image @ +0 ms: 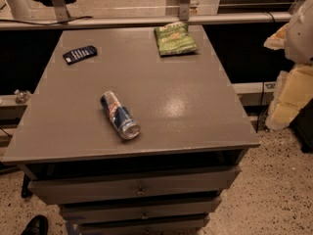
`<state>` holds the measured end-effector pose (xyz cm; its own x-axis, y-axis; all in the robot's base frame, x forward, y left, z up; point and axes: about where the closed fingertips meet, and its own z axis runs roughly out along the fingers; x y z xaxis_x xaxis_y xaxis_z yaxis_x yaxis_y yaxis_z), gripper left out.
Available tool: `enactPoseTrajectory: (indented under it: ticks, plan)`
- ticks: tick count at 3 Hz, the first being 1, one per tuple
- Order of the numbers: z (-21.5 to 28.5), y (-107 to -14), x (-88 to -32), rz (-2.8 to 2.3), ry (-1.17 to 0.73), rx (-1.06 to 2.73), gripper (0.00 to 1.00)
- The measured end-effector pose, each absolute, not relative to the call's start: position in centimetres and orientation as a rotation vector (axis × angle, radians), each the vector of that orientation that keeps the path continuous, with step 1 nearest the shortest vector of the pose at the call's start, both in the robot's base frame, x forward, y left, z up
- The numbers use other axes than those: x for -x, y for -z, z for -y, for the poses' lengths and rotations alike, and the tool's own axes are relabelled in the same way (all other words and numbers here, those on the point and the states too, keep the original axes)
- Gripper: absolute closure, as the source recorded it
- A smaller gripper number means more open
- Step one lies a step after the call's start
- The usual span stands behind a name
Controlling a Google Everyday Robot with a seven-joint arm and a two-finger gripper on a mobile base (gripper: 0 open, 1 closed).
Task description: Pick redbull can
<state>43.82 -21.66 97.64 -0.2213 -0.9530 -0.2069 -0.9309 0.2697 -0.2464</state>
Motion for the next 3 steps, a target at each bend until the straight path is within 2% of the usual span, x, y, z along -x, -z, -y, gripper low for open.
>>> enactPoseTrajectory:
  ticks: [1,2,3]
  plan:
    - [21.7,-97.6,-43.8,-2.231,0.099,1.724,0.0]
    - [19.0,-96.9,-44.4,-2.254,0.013,1.651,0.0]
    - [13.1,-95.7,-46.1,-2.282,-0.144,1.539,0.0]
